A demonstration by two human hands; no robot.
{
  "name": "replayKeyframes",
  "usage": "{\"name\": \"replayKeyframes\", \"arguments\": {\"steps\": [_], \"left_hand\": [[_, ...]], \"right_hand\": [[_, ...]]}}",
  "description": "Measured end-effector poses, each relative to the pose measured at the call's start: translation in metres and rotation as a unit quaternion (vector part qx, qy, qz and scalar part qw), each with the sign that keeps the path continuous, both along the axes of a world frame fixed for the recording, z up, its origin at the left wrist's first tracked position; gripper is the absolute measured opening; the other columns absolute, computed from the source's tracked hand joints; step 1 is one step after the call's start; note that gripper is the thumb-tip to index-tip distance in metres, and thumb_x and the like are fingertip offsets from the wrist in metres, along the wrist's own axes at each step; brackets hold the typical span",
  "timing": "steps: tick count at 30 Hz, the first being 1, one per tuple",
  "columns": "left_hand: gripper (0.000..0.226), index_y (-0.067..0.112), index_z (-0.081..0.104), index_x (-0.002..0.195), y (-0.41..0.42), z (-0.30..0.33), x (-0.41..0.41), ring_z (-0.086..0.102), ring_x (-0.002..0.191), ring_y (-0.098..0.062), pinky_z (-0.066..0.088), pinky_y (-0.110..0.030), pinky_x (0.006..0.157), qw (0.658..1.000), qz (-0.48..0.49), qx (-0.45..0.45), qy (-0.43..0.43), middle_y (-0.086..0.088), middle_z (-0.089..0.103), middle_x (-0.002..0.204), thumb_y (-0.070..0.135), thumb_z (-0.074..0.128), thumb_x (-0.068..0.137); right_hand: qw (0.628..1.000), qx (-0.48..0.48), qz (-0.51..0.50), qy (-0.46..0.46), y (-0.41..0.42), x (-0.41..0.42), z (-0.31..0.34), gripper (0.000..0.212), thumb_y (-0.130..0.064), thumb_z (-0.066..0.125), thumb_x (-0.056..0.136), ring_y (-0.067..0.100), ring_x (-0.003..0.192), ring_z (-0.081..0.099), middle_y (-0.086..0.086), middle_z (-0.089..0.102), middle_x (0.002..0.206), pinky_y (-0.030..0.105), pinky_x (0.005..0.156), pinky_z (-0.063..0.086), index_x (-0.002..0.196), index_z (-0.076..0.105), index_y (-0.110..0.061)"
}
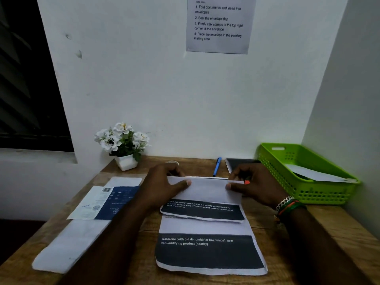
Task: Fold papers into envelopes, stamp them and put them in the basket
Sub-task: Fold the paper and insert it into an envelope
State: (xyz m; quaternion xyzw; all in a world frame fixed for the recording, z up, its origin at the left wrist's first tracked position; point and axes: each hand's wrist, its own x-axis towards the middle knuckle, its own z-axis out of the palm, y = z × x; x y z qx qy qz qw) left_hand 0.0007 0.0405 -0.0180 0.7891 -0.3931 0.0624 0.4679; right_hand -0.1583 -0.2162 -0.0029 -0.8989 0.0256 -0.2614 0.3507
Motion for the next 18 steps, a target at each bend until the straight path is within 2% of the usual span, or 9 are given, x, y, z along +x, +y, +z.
{"name": "replayKeyframes", "arguments": {"steps": [4, 8, 11, 13, 16, 18], "left_hand": [[0.033, 0.030, 0.072, 0.075, -0.001, 0.000, -0.005, 0.068, 0.080, -0.005, 0.059, -0.039, 0.074, 0.997, -0.034, 0.071, 0.012, 0.013, 0.073, 0.080, 0.061, 0.083, 0.067], [0.049, 0.025, 0.071, 0.075, -0.005, -0.007, -0.011, 0.069, 0.076, -0.006, 0.058, -0.037, 0.074, 0.985, -0.056, 0.160, 0.011, 0.010, 0.073, 0.076, 0.074, 0.076, 0.070], [0.036, 0.025, 0.072, 0.075, -0.009, -0.012, -0.006, 0.067, 0.076, -0.001, 0.059, -0.036, 0.077, 0.982, -0.052, 0.182, -0.013, 0.013, 0.072, 0.075, 0.061, 0.077, 0.079], [0.025, 0.025, 0.073, 0.077, -0.009, -0.014, -0.004, 0.066, 0.079, 0.001, 0.057, -0.032, 0.076, 0.981, -0.056, 0.184, -0.024, 0.014, 0.072, 0.077, 0.049, 0.081, 0.081], [0.020, 0.032, 0.074, 0.091, -0.011, -0.018, -0.005, 0.060, 0.090, 0.002, 0.046, -0.016, 0.076, 0.981, -0.049, 0.186, -0.035, 0.018, 0.066, 0.092, 0.047, 0.083, 0.080], [0.028, 0.038, 0.069, 0.102, -0.012, -0.020, -0.008, 0.055, 0.098, 0.001, 0.045, -0.017, 0.083, 0.981, -0.039, 0.187, -0.045, 0.021, 0.059, 0.102, 0.051, 0.082, 0.081]], "right_hand": [[0.998, -0.031, 0.041, 0.039, 0.006, -0.002, 0.005, 0.015, -0.010, 0.084, 0.074, 0.005, 0.063, 0.058, -0.004, 0.071, 0.069, 0.024, 0.061, 0.048, 0.072, 0.073, -0.019], [0.985, -0.081, 0.074, 0.134, 0.011, -0.001, 0.004, 0.013, -0.012, 0.084, 0.070, 0.004, 0.062, 0.061, -0.007, 0.072, 0.070, 0.035, 0.065, 0.055, 0.072, 0.072, -0.017], [0.971, -0.118, 0.060, 0.197, 0.012, 0.001, -0.002, 0.017, -0.019, 0.089, 0.069, -0.001, 0.062, 0.061, -0.007, 0.073, 0.075, 0.022, 0.063, 0.051, 0.079, 0.075, -0.017], [0.966, -0.118, 0.050, 0.226, 0.014, 0.002, -0.005, 0.020, -0.027, 0.090, 0.069, -0.001, 0.064, 0.062, -0.006, 0.075, 0.078, 0.019, 0.063, 0.051, 0.081, 0.076, -0.019], [0.979, -0.110, 0.031, 0.170, 0.020, 0.004, -0.005, 0.017, -0.036, 0.086, 0.074, 0.002, 0.065, 0.063, -0.010, 0.074, 0.077, 0.018, 0.062, 0.049, 0.078, 0.075, -0.024], [0.985, -0.125, 0.014, 0.118, 0.030, 0.008, -0.008, 0.012, -0.036, 0.082, 0.080, 0.003, 0.072, 0.061, -0.012, 0.073, 0.087, 0.019, 0.066, 0.048, 0.086, 0.075, -0.029]]}}
